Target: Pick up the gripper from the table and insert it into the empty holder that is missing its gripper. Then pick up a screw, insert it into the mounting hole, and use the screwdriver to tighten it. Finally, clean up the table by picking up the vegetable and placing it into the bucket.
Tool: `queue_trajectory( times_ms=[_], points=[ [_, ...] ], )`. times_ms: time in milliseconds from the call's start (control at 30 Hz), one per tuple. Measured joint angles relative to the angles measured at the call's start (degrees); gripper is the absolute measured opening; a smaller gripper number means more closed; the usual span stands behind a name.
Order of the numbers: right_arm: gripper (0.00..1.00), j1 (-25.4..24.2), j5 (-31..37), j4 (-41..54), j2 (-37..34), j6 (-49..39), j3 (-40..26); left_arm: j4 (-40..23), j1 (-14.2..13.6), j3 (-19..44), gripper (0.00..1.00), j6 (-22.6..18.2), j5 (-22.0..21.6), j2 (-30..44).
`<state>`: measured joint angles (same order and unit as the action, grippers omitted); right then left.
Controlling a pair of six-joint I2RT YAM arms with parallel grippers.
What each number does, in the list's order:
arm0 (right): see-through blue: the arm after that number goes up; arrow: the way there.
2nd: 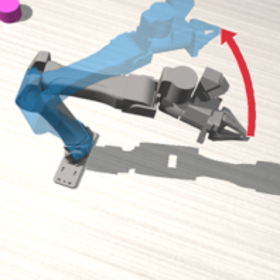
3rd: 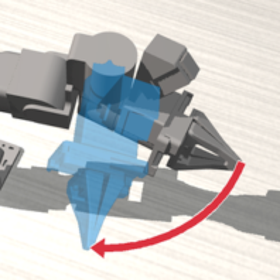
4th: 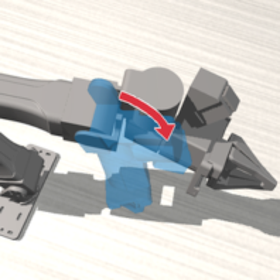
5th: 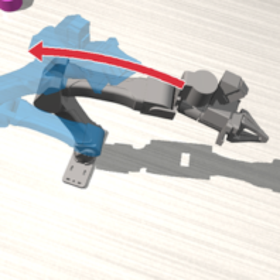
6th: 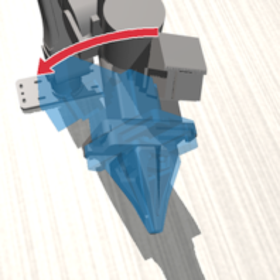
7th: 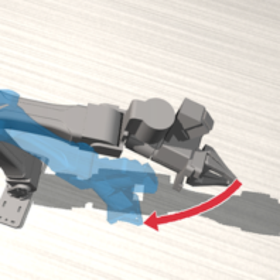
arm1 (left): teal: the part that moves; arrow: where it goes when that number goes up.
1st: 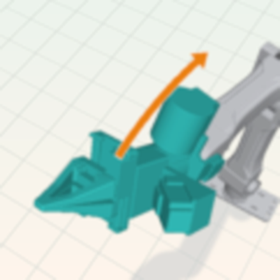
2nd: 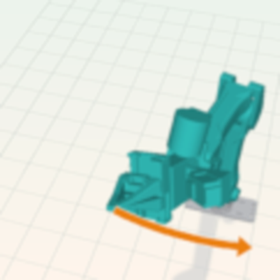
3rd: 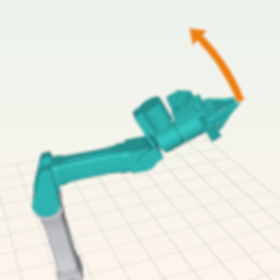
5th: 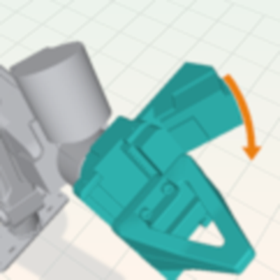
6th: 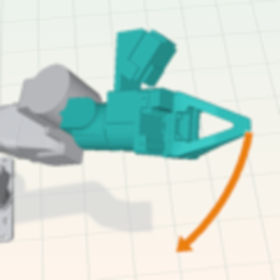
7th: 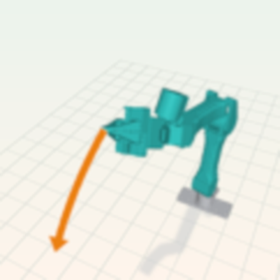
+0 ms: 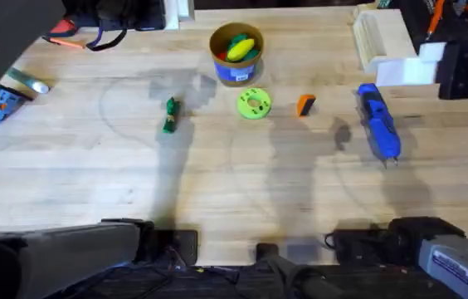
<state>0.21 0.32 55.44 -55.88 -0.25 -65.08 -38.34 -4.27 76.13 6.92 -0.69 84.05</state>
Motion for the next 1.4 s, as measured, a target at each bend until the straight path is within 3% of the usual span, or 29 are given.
queue_trajectory(
  times_ms=[233, 500, 533, 767, 933, 1167, 1400],
  points=[
    [0.994, 0.0, 0.0, 0.0, 0.0, 0.0, 0.0, -0.9, -1.2, -0.2, 0.985, 0.0, 0.0, -3.0],
    [0.994, 0.0, 0.0, 0.0, 0.0, 0.0, 0.0, -0.1, -1.7, -4.3, 0.986, 0.0, 0.3, -15.7],
    [0.994, 0.0, 0.0, 0.0, 0.0, 0.0, 0.0, 2.5, -1.7, -8.4, 0.986, 0.0, 0.5, -20.4],
    [0.994, 0.0, 0.0, 0.0, 0.0, 0.0, 0.0, 16.9, -1.7, -24.9, 0.986, 0.0, 0.5, -33.9],
    [0.994, 0.0, 0.0, 0.0, 0.0, 0.0, 0.0, 25.8, 0.1, -36.8, 0.985, 0.2, 0.5, -43.2],
    [0.994, 0.0, 0.0, 0.0, 0.0, 0.0, 0.0, 28.2, 3.1, -48.6, 0.985, 2.7, 0.7, -54.9],
    [0.993, 0.0, 0.0, 0.0, 0.0, 0.0, 0.0, 28.8, 3.3, -55.7, 0.985, 3.3, 1.8, -65.8]
  ],
)
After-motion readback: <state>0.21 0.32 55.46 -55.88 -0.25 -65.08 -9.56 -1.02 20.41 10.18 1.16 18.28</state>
